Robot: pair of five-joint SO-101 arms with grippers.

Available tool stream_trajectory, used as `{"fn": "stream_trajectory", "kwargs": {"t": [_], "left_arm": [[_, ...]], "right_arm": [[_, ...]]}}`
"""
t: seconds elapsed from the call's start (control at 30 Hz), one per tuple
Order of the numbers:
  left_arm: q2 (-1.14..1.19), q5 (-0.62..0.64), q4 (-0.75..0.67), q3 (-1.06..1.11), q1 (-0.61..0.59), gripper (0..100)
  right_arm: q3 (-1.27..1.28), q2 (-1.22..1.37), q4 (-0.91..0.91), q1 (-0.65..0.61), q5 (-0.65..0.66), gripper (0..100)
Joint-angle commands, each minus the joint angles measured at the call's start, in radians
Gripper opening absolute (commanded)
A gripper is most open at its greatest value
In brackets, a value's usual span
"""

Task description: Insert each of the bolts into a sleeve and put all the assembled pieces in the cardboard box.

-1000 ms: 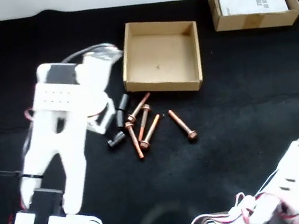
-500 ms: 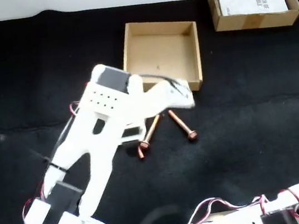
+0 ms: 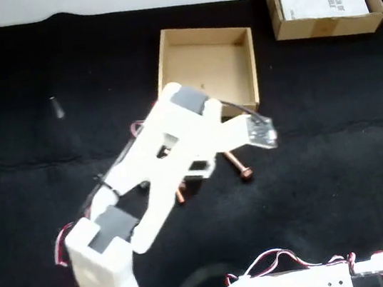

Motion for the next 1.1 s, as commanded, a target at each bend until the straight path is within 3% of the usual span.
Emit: {"fn": "stream_trajectory", "kwargs": {"t": [0.0, 0.3, 0.6, 1.07], "left_arm": [[0.058, 0.031, -0.006, -0.148, 0.062, 23], [0.372, -0.227, -0.003, -0.549, 0.061, 23], [0.489, -0.539, -0.009, -0.673, 0.044, 13], [0.544, -0.568, 0.031, -0.677, 0.154, 11]], "right_arm": [[0.007, -0.018, -0.031, 0.001, 0.009, 0.8], [0.01, -0.018, -0.031, -0.016, 0.017, 0.8], [0.013, -0.018, -0.031, -0.044, 0.044, 0.8], [0.073, -0.018, -0.031, -0.044, 0.107, 0.8]]}}
